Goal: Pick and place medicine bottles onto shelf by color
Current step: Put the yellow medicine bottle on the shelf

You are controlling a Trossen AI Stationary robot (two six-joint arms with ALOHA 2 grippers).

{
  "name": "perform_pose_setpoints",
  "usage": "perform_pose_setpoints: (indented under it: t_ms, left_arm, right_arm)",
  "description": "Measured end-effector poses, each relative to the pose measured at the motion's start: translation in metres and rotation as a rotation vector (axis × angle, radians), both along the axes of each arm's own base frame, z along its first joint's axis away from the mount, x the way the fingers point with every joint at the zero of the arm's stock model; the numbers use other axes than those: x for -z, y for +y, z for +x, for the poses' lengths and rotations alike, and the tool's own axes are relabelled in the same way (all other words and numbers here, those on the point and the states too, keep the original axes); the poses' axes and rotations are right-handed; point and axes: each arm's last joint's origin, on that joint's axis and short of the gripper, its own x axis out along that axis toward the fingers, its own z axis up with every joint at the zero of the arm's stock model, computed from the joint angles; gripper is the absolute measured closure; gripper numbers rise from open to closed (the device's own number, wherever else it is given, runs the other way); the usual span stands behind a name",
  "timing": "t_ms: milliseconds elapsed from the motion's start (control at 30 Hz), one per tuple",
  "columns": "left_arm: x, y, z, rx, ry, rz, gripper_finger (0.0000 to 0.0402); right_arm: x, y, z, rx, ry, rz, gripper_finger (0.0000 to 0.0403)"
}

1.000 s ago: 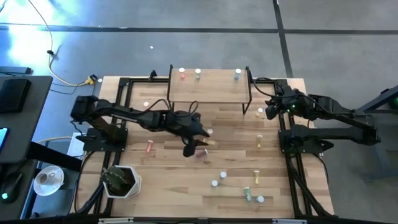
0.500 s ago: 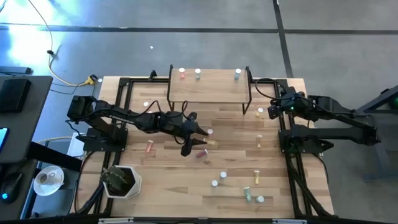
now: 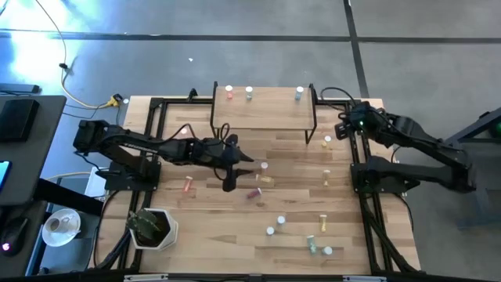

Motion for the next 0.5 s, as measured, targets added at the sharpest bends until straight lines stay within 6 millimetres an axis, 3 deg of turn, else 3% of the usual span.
perform_pose_setpoints:
  t_ms: [200, 500]
  left_arm:
    - [0.015, -0.004, -0.024, -0.025, -0.045, 0.008, 0.0227]
    - [0.001, 0.002, -0.042, -0.04, -0.154, 0.031, 0.0227]
  right_arm:
    - [0.005, -0.019, -0.005, -0.001, 0.012, 0.112, 0.0224]
    - [0.012, -0.041, -0.006, -0.023, -0.083, 0.285, 0.0224]
